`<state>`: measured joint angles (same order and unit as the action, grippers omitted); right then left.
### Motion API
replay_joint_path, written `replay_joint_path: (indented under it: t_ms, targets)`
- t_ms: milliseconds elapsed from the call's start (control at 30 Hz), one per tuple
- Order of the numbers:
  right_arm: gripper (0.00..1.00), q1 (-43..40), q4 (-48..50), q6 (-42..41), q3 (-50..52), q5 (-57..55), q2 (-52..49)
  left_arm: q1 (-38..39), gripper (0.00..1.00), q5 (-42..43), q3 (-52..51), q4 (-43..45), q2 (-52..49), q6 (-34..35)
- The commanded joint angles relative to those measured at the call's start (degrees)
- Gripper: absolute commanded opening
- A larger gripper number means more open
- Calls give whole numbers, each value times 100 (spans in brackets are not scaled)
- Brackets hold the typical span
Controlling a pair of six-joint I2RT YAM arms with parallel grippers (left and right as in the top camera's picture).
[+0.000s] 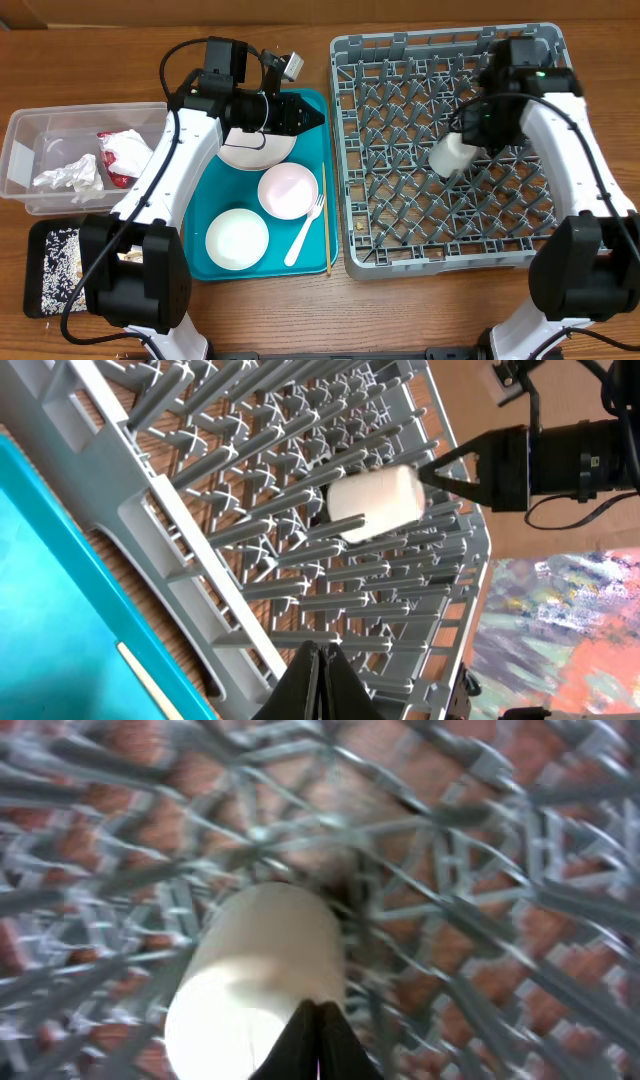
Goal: Sort waste into correct bins and load items into the dishwasher
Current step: 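Release the cup upside down in the rack and raise the right gripper, then reach the left gripper to the pink bowl and grasp its rim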
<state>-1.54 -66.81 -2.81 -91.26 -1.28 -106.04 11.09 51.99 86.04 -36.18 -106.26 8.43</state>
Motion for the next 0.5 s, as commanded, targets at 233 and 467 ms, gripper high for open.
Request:
replay_joint_path:
  t_ms: [233,467]
  targets:
    - [28,-111,-378,17,-1062,1060,61,-2,4,-3086,1314,-1698,625,-264]
    - [100,-72,-732,28,-1561,2756,57,68,16,-4297,1307,-2664,678,-22]
